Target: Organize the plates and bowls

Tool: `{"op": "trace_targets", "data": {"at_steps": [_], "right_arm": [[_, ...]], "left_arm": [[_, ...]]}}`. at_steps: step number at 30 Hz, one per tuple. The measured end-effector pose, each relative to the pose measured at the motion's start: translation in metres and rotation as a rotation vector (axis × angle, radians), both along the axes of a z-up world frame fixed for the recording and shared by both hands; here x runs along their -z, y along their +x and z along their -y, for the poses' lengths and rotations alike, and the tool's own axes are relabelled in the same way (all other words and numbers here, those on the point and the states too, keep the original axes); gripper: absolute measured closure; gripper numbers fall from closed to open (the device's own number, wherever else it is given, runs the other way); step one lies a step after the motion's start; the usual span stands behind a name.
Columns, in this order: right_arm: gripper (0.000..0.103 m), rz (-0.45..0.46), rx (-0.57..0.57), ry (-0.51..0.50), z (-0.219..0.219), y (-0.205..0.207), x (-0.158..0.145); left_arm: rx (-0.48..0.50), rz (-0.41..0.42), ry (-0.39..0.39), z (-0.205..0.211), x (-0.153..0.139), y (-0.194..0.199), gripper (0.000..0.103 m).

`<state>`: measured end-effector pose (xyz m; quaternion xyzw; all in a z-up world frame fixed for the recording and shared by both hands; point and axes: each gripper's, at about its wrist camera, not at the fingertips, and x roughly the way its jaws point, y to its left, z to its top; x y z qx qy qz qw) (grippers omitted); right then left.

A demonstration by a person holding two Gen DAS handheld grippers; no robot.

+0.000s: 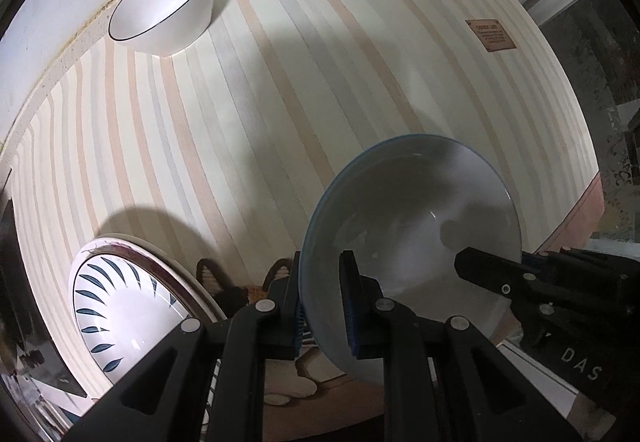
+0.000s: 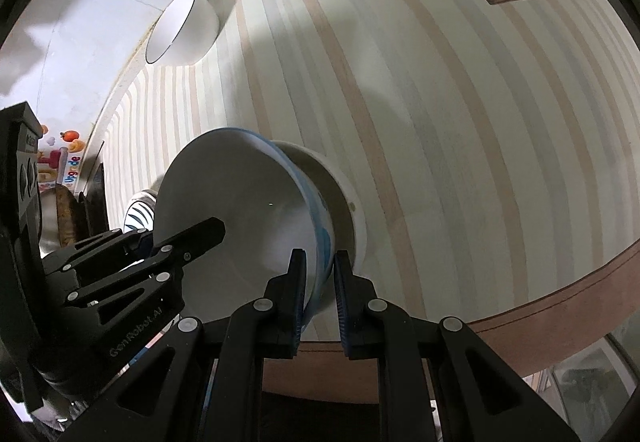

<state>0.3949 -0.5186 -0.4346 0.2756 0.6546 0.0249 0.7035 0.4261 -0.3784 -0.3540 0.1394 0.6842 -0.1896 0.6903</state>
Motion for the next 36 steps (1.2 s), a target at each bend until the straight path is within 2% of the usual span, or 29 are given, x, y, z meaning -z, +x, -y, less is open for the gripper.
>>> {"op": "trace_targets", "data": {"at_steps": [17,21,23,26,28,29,30,32,36], "right_arm": [[0.081,-0.042,-0.006,-0.003,0.000,0.008,-0.005],[0.081,-0.060,-0.018,-0.001,0.003,0.012,-0.006],[0.081,-0.059,-0.019,0.013,0.009,0.014,-0.013],[0.081,-0.025,0.002,0.022,0.023,0.024,-0.032],[0.080,0.023,0.013,0.029,0.030,0.039,-0.049],[0.076,0.054,0.014,0.034,0.033,0.052,-0.058],[0.066,0.093,0.007,0.039,0.034,0.070,-0.066],[0.055,0.134,-0.015,0.043,0.030,0.104,-0.072],[0.055,0.204,-0.065,0.073,0.009,0.182,-0.064]], "left_arm": [[-0.020,-0.044,-0.019,-0.010,0.011,0.009,0.089],[-0.035,-0.054,-0.057,-0.017,0.000,0.015,0.089],[-0.051,-0.037,-0.090,-0.026,-0.016,0.022,0.089],[-0.108,0.028,-0.130,-0.048,-0.045,0.048,0.088],[-0.172,0.063,-0.151,-0.065,-0.054,0.074,0.076],[-0.212,0.080,-0.155,-0.075,-0.057,0.093,0.074],[-0.247,0.091,-0.156,-0.083,-0.057,0.111,0.074],[-0.328,0.099,-0.153,-0.101,-0.050,0.148,0.074],[-0.447,0.080,-0.150,-0.126,-0.025,0.209,0.074]]}}
